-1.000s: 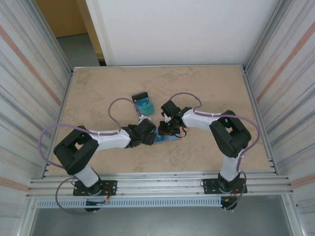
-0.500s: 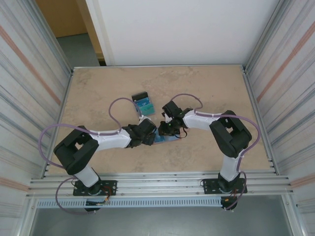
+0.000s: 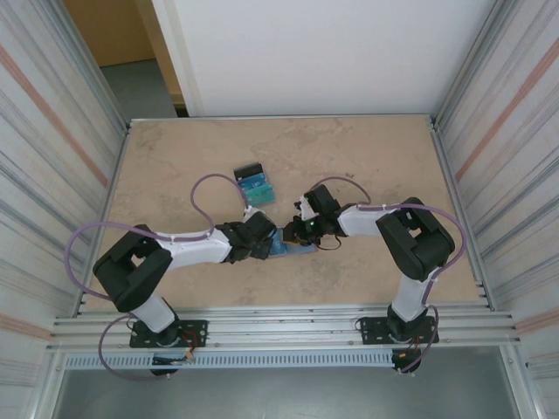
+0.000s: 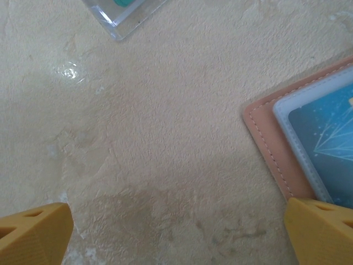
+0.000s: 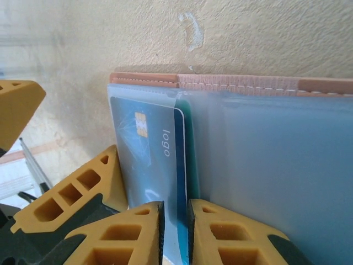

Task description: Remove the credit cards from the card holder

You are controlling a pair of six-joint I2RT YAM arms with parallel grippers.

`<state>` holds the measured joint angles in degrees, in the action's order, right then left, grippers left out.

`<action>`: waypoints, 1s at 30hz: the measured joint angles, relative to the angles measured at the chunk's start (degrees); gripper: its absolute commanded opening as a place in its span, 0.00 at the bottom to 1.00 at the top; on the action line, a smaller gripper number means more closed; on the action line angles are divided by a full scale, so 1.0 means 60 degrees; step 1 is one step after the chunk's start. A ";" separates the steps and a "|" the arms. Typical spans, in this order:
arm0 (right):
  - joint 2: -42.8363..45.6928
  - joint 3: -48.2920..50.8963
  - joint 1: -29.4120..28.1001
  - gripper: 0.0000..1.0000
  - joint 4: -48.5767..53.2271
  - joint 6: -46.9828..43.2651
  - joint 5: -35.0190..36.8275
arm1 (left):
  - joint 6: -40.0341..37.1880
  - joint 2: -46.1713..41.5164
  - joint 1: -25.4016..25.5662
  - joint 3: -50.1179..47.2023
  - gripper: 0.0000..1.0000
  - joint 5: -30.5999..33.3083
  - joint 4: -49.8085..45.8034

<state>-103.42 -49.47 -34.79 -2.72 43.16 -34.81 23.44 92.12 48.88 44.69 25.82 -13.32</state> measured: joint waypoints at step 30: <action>0.0321 0.0597 0.0557 0.05 -0.0994 0.0433 -0.0612 | 0.0106 0.0007 0.0000 0.0131 0.99 0.0073 -0.0393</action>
<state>-101.49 -45.89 -31.44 -8.69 45.76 -38.48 24.08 92.16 48.88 45.47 26.26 -15.68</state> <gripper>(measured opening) 0.061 0.987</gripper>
